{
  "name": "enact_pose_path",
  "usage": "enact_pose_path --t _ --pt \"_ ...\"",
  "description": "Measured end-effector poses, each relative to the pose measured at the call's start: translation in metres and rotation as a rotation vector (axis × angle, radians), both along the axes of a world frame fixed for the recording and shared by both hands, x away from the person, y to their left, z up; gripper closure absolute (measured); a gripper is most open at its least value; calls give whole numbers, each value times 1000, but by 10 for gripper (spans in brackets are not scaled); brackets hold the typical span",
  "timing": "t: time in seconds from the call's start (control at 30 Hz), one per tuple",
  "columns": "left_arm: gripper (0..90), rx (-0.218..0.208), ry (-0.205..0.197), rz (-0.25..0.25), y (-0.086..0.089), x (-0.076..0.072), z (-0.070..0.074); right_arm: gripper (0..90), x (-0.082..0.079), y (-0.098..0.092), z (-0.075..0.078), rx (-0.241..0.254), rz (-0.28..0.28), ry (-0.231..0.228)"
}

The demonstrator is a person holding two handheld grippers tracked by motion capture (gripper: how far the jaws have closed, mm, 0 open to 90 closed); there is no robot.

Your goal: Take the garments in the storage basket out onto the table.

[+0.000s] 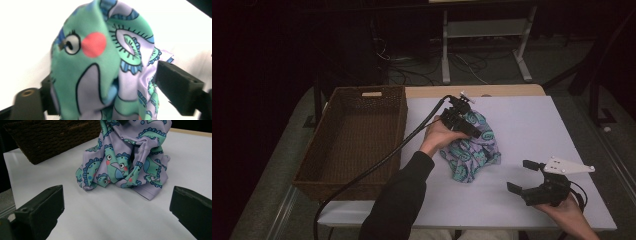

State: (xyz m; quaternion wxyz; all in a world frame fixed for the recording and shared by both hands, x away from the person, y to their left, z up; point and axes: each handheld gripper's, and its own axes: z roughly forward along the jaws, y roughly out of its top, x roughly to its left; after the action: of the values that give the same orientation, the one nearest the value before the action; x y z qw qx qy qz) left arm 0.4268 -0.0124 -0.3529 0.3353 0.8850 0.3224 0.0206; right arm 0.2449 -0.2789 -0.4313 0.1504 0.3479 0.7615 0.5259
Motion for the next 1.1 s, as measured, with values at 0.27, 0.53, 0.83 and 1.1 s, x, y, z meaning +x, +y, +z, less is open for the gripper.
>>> enact_pose_path --t 0.27,0.53,0.83,1.1 --pt "43 -27 -28 -24 12 -10 16 0 0 1 0 -6 4 -1" --pt "0 -35 -58 -60 23 -22 31 0 1 2 0 -8 4 6" --pt "0 -52 -105 -61 37 -34 48 0 1 3 -1 -12 7 10" --pt "0 -73 -145 -65 52 -45 58 0 2 3 -2 -14 7 13"
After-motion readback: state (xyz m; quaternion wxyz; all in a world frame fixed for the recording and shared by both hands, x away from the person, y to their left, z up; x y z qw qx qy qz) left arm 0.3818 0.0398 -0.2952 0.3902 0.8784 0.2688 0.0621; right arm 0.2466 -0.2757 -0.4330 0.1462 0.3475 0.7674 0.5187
